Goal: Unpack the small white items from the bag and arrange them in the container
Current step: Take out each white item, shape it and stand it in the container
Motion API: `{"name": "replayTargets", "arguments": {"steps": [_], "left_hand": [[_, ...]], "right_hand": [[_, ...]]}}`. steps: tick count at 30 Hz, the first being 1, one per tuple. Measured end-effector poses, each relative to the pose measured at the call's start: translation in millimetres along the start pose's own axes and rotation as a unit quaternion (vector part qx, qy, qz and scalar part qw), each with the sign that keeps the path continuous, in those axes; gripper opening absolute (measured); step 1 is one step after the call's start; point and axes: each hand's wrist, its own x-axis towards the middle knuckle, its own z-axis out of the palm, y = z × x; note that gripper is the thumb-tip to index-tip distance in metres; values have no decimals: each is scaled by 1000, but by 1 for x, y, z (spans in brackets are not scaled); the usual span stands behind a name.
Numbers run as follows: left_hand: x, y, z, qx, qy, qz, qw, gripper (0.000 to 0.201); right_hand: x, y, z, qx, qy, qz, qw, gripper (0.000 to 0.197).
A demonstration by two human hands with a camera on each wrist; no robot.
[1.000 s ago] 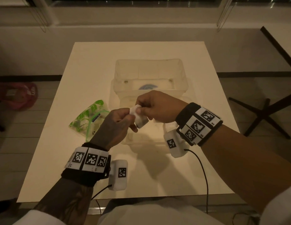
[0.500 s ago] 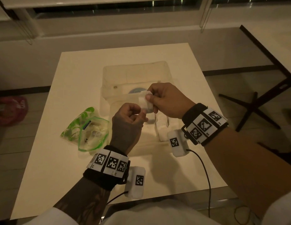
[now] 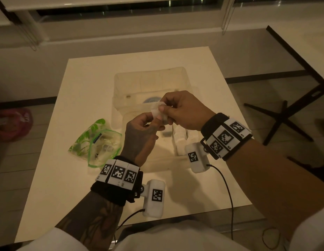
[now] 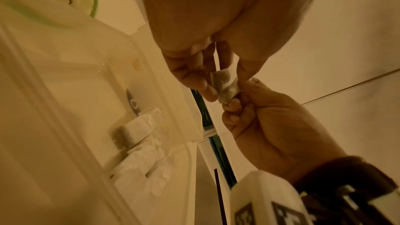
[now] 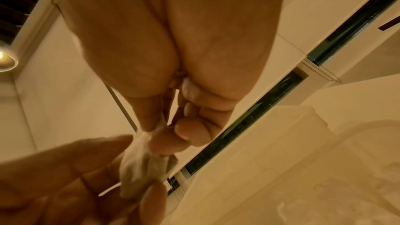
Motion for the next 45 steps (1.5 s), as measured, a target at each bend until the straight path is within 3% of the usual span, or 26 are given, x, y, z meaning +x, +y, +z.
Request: {"name": "replayTargets", "arguments": {"steps": [6,13,19,25,35,45], "left_hand": [[7,-2,-6,40,-37,36,998,40],[8,1,-9,47,-68,44,996,12],[14,7,-8,-18,-134,-11,991,34],[17,5,-13,10,-138,12,990,17],[16,4,-14,13,-161,-48,986,22],[14,-1,-17,14,-166,-51,985,24]], "right_hand": [[1,-1,-1,-22,-19,-2,1000,12],[6,-3,-10,-48,-14,-4,999,6],[8,-8,-13,-39,-40,-3,998,8],[12,-11,-19,-95,-59,3,994,10],[18,-12,-17,-119,-44,6,992,11],[21,-9,-11,-116,-48,7,992,12]]}}
